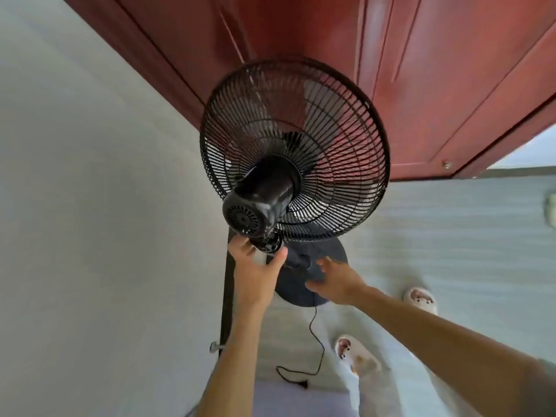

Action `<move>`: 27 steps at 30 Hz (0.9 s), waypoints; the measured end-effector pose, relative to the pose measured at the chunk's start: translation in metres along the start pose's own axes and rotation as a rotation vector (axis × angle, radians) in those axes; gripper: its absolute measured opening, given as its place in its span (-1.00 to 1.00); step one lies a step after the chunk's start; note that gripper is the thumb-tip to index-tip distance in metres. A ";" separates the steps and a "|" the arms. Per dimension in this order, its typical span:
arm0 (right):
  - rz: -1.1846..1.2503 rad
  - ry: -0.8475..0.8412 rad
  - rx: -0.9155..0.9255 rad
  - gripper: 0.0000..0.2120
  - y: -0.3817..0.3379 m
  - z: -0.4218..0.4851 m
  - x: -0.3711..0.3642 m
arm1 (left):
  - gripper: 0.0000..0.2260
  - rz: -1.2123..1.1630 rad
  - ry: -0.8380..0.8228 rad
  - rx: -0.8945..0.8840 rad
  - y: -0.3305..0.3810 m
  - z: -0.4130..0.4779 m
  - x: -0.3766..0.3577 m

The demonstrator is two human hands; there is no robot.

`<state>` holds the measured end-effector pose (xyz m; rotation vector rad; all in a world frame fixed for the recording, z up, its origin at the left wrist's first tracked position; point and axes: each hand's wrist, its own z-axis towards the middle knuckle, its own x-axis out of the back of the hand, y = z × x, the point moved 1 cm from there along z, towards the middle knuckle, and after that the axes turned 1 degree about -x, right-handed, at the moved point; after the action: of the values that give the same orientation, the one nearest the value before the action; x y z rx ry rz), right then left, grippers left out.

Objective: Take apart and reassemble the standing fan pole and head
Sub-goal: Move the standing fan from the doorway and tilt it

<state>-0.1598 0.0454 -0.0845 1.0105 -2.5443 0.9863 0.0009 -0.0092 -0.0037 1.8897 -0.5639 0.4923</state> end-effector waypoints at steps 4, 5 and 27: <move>0.050 0.021 0.023 -0.19 -0.009 0.041 -0.027 | -0.49 0.091 -0.039 0.041 -0.016 0.028 -0.006; 0.069 0.045 0.033 -0.15 -0.008 0.057 -0.038 | -0.64 0.101 -0.073 0.052 -0.022 0.036 -0.011; 0.449 0.229 0.024 -0.42 -0.011 0.059 -0.055 | -0.69 0.127 -0.215 0.009 0.014 0.025 -0.004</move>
<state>-0.1096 0.0288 -0.1466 0.3022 -2.6144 1.1648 -0.0088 -0.0367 -0.0051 1.9361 -0.8281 0.3756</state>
